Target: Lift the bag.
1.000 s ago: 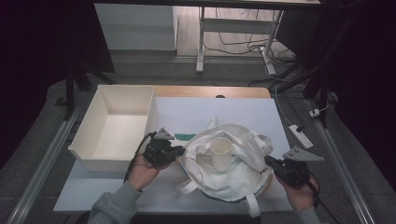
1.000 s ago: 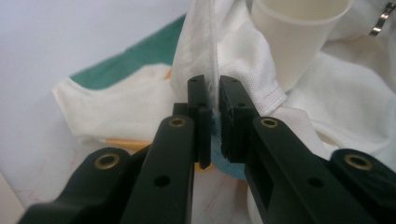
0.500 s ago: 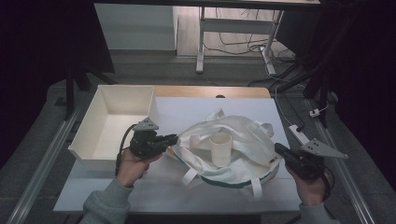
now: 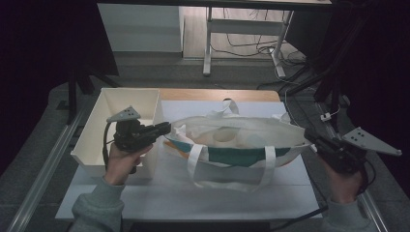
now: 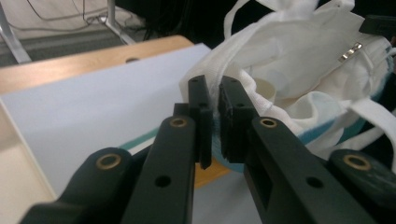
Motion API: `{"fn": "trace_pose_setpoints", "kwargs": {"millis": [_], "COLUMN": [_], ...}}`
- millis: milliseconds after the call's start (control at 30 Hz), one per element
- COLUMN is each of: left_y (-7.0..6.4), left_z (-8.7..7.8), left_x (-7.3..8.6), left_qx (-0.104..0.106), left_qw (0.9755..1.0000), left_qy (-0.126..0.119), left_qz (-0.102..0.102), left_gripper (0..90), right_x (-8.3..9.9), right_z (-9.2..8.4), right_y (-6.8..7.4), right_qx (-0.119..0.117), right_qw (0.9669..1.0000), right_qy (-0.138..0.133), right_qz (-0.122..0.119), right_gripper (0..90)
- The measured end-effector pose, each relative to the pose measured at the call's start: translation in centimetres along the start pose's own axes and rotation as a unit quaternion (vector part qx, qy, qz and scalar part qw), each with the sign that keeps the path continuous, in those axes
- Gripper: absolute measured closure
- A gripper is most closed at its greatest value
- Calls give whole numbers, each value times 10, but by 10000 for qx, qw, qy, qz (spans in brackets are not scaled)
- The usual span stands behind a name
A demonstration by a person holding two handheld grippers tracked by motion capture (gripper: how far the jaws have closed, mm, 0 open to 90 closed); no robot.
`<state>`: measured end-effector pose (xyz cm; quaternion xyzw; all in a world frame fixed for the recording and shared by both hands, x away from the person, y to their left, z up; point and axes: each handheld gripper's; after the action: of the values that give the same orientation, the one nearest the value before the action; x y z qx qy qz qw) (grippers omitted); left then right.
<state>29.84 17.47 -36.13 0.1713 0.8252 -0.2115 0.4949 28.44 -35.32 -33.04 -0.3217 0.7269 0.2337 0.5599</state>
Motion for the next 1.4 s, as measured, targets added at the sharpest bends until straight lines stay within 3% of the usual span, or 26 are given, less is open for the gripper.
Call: {"fn": "trace_pose_setpoints", "kwargs": {"millis": [200, 233, 267, 433, 633, 833, 1167, 1400], "left_y": [-1, 2, 2, 18, 24, 28, 30, 33], "left_z": [0, 11, 11, 37, 54, 67, 78, 81], "left_x": [-12, -12, -12, -7, -6, -6, -4, -3], "left_qx": [-224, -426, -426, -575, -589, -568, -689, -648], "left_qw": [9996, 9988, 9988, 9970, 9956, 9941, 9910, 9901], "left_qy": [-29, 136, 136, 512, 726, 919, 1146, 1240], "left_qz": [171, 220, 220, 94, 41, 11, 96, 91], "left_gripper": [837, 837, 837, 837, 835, 836, 835, 836], "right_x": [-23, -24, -22, -11, 9, 29, 50, 66], "right_z": [7, 21, 26, 56, 82, 96, 117, 124], "right_y": [-2, -6, -8, -21, -45, -61, -71, -72], "right_qx": [97, 160, 168, 389, 474, 528, 514, 433], "right_qw": [9998, 9999, 9998, 9977, 9952, 9923, 9872, 9844], "right_qy": [-109, 24, 97, 553, 842, 1057, 1412, 1585], "right_qz": [-107, -54, -47, -106, 162, 382, 527, 625], "right_gripper": [891, 891, 891, 891, 891, 892, 893, 892]}}
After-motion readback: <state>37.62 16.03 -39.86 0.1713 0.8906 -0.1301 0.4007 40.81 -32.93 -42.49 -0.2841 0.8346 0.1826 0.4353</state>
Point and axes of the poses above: each handheld gripper's, and its own axes: z roughly forward along the jaws, x roughly out of its underside, y roughly to its left, and after that the axes turned 15 degrees about -x, right-handed
